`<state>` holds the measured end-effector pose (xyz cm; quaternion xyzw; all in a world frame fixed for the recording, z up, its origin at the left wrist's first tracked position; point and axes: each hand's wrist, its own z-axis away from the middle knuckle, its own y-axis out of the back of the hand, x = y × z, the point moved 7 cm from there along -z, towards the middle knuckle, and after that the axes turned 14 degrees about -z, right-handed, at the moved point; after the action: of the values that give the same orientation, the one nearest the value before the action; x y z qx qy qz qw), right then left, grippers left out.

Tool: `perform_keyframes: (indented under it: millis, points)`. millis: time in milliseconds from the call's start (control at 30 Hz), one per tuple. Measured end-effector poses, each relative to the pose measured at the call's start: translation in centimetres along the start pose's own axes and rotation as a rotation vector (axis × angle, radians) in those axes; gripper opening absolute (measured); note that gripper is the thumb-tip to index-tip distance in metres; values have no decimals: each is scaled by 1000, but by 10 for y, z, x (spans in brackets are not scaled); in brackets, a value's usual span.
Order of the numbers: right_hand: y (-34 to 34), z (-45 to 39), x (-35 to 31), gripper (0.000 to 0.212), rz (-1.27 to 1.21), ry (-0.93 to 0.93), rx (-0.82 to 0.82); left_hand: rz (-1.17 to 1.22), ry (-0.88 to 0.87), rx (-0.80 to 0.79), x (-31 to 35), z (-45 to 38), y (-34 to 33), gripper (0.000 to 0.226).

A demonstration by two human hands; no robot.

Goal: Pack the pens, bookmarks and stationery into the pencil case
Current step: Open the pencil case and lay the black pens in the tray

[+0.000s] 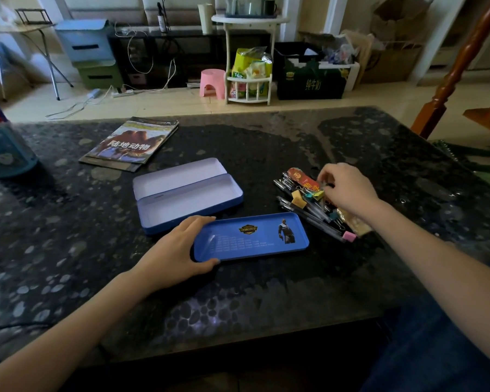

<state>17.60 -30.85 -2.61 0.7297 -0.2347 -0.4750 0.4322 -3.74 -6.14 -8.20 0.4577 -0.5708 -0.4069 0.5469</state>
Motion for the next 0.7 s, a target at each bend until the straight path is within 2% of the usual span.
perform_keyframes:
  millis: [100, 167, 233, 467, 600, 700]
  points:
    - [-20, 2, -14, 17, -118, 94, -199, 4, -8, 13, -1, 1, -1, 78]
    - [-27, 4, -11, 14, -28, 89, -250, 8, -11, 15, 0, 2, -1, 77]
    - [-26, 3, -7, 15, 121, 86, -223, 10, -10, 12, 0, 2, -1, 76]
    - [-27, 8, -14, 21, 411, 48, -177, 19, -15, 4, 2, 2, -1, 74]
    - [-26, 12, -16, 18, 325, -28, -136, 32, -18, 4, 3, 2, 0, 73]
    - [-19, 12, -18, 13, 133, -64, -36, 25, -21, 1, 3, 2, 0, 73]
